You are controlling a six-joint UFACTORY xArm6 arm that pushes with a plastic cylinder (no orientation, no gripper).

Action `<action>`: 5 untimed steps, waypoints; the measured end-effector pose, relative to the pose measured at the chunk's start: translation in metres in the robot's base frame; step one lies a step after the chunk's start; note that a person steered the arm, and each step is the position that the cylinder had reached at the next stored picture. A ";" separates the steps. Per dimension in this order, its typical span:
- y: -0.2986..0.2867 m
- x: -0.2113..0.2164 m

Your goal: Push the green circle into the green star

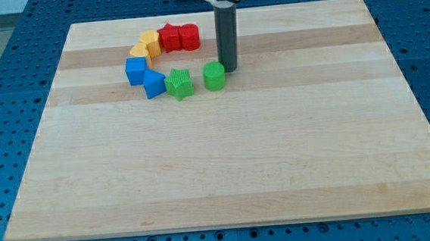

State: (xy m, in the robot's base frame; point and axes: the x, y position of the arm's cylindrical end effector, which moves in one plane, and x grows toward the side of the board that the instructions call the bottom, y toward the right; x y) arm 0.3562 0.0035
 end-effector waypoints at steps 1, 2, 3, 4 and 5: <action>0.019 0.006; 0.044 0.022; 0.040 0.038; 0.024 0.039; -0.004 0.037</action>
State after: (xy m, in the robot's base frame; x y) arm 0.3933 -0.0003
